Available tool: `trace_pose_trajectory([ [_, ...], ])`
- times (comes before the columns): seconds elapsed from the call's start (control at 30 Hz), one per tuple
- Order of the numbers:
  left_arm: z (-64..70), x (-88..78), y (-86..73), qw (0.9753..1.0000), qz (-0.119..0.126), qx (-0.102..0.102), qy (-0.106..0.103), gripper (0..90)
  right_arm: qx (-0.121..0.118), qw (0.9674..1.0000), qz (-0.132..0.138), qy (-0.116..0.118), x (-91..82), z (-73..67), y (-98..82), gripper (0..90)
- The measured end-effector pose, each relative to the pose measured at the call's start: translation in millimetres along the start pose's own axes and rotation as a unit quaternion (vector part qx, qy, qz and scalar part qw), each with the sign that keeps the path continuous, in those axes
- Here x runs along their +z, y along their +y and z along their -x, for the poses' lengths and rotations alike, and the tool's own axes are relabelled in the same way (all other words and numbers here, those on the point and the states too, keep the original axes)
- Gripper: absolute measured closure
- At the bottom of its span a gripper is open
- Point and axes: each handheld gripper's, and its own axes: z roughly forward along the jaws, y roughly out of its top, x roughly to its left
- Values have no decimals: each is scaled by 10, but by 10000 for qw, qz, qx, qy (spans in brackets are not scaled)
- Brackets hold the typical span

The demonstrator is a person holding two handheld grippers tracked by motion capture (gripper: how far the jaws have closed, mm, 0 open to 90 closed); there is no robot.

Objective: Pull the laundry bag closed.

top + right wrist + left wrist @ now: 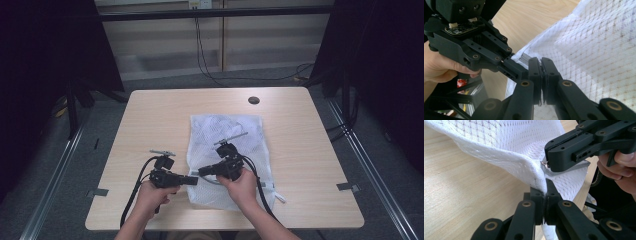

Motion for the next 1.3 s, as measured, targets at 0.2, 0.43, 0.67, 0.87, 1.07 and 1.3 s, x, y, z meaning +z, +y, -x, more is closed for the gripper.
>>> trace_pose_trajectory([
  [0.2, -4, -12, 0, 10000, 32, 1, -1, 882, 72, 10000, -2, 40, -17, 41, -8, 872],
  [0.43, -23, -59, 6, 10000, 65, -40, 7, 882, 111, 9999, 0, 3, -44, 75, -11, 872],
  [0.67, -17, -46, 5, 9999, 109, -92, 3, 882, 83, 10000, -31, -44, -60, 94, -17, 872],
  [0.87, -23, -42, 7, 9999, 72, -73, -21, 882, 117, 9999, -53, -94, -86, 120, -24, 871],
  [1.07, -23, -50, 3, 10000, 88, -38, 28, 883, 168, 9997, -73, -140, -105, 137, -23, 872],
  [1.3, -19, -41, 4, 9999, 85, -85, 7, 883, 132, 9998, -81, -154, -109, 146, -24, 872],
])
